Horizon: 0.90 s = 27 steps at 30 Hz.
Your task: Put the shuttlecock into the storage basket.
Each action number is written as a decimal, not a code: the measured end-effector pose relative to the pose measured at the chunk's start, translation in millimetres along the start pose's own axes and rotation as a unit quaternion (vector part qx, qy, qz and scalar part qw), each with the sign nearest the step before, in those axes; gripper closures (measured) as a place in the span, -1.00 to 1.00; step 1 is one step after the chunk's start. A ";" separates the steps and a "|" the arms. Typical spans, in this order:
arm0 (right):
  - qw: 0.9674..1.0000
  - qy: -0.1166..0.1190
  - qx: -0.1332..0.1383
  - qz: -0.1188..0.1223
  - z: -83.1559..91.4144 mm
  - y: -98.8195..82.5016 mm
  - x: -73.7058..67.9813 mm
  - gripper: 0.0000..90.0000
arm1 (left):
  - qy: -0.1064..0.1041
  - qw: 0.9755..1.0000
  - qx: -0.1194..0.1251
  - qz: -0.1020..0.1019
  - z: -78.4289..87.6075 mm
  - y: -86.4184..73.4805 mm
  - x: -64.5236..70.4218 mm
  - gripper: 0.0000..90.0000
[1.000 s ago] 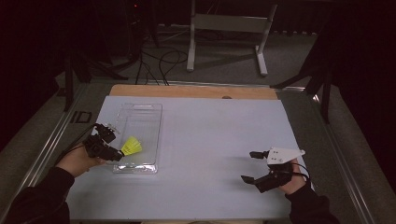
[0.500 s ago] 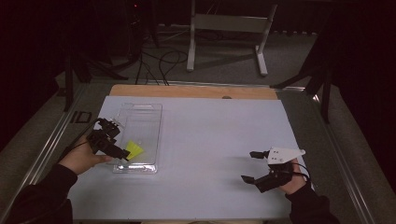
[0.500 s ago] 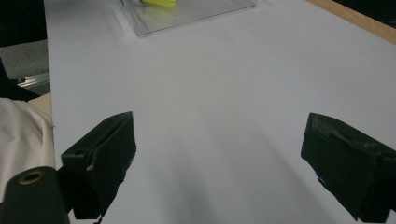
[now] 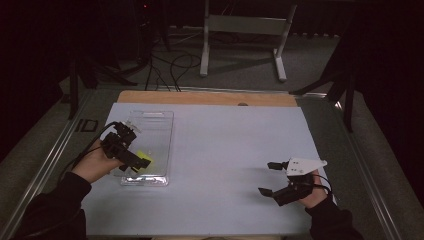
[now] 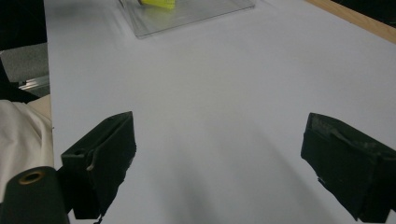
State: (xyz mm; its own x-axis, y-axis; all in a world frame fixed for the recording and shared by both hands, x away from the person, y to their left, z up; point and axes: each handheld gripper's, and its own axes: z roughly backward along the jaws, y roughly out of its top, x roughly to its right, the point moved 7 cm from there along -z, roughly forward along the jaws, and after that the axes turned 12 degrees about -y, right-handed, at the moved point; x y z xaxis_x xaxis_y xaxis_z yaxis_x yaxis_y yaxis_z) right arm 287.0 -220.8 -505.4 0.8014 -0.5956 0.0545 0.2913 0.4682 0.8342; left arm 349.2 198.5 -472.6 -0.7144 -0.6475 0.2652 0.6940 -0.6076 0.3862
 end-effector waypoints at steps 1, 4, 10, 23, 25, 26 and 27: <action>1.000 -0.001 -0.001 0.000 0.0 -0.8 0.6 -0.77 | 0.001 1.000 0.004 0.000 -0.2 1.8 0.8 -1.00; 1.000 0.001 -0.003 -0.001 -0.8 -2.4 0.4 -0.77 | -0.008 1.000 0.014 -0.007 -0.9 9.0 4.3 -1.00; 1.000 0.001 -0.006 0.002 -2.3 -4.1 0.3 -0.77 | -0.021 0.999 0.029 -0.026 -4.4 20.7 12.5 -1.00; 1.000 -0.018 -0.010 -0.016 -5.1 -10.3 10.5 -0.73 | -0.063 0.987 0.098 -0.109 -13.7 62.0 56.2 -1.00; 1.000 -0.017 -0.005 -0.022 -5.5 -10.6 11.8 -0.71 | -0.073 0.985 0.107 -0.115 -16.9 66.6 64.4 -1.00; 1.000 -0.011 0.001 -0.029 -5.5 -10.2 12.2 -0.71 | -0.076 0.984 0.114 -0.118 -18.9 68.9 68.3 -1.00; 0.999 -0.012 0.004 -0.030 -5.8 -10.2 13.4 -0.72 | -0.079 0.983 0.112 -0.120 -20.4 69.8 70.7 -1.00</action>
State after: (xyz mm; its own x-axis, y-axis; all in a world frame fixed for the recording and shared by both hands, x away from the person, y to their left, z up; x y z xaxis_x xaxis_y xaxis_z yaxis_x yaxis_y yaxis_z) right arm 297.8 -229.8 -516.3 0.7706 -0.6371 0.0176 0.3334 0.4264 0.8408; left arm 348.9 100.9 -444.9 -0.8723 -0.4075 0.2704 0.4798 -0.6059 0.6346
